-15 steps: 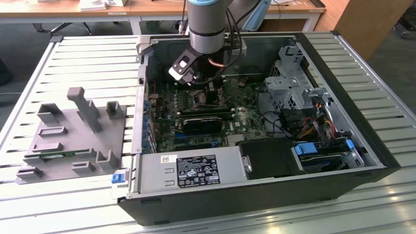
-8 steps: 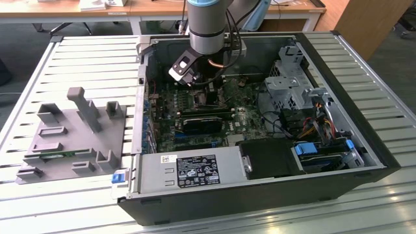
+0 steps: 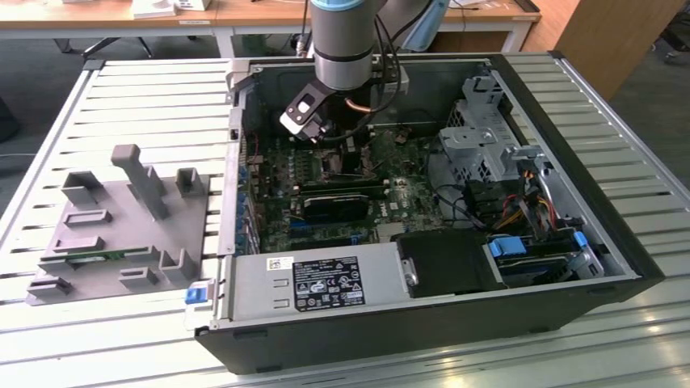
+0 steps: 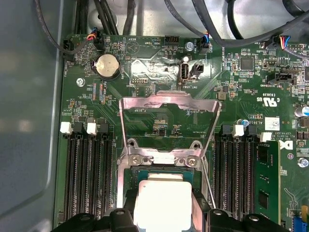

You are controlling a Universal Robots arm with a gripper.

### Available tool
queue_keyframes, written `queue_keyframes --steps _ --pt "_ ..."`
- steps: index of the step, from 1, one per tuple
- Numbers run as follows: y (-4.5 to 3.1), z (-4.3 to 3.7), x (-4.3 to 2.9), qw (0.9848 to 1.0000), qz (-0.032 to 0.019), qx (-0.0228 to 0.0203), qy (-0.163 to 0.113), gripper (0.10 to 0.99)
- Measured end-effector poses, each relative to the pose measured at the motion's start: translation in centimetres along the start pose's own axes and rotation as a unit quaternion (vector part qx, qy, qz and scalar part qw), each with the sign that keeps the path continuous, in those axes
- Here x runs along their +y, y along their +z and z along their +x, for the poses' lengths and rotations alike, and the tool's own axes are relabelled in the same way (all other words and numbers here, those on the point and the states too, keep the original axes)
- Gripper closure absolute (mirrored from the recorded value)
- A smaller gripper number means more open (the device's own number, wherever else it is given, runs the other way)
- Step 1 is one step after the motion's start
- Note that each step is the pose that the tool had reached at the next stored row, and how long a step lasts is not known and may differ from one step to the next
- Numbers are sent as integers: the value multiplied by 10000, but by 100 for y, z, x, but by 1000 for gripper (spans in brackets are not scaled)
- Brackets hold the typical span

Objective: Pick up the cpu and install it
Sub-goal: 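Place the cpu into insertion slot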

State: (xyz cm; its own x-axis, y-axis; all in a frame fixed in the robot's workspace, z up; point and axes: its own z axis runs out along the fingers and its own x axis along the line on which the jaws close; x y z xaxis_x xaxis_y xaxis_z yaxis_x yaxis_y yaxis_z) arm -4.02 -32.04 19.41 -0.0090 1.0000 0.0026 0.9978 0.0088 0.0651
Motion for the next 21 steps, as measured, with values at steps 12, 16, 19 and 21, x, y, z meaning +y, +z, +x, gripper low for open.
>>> queue_keyframes --steps 12,16,19,21 --pt "2 0 0 10000 0 1 0 486" --pt "3 0 5 10000 -1 1 3 486" --pt "-1 0 6 10000 0 1 4 486" --pt "-12 0 6 10000 0 1 3 486"
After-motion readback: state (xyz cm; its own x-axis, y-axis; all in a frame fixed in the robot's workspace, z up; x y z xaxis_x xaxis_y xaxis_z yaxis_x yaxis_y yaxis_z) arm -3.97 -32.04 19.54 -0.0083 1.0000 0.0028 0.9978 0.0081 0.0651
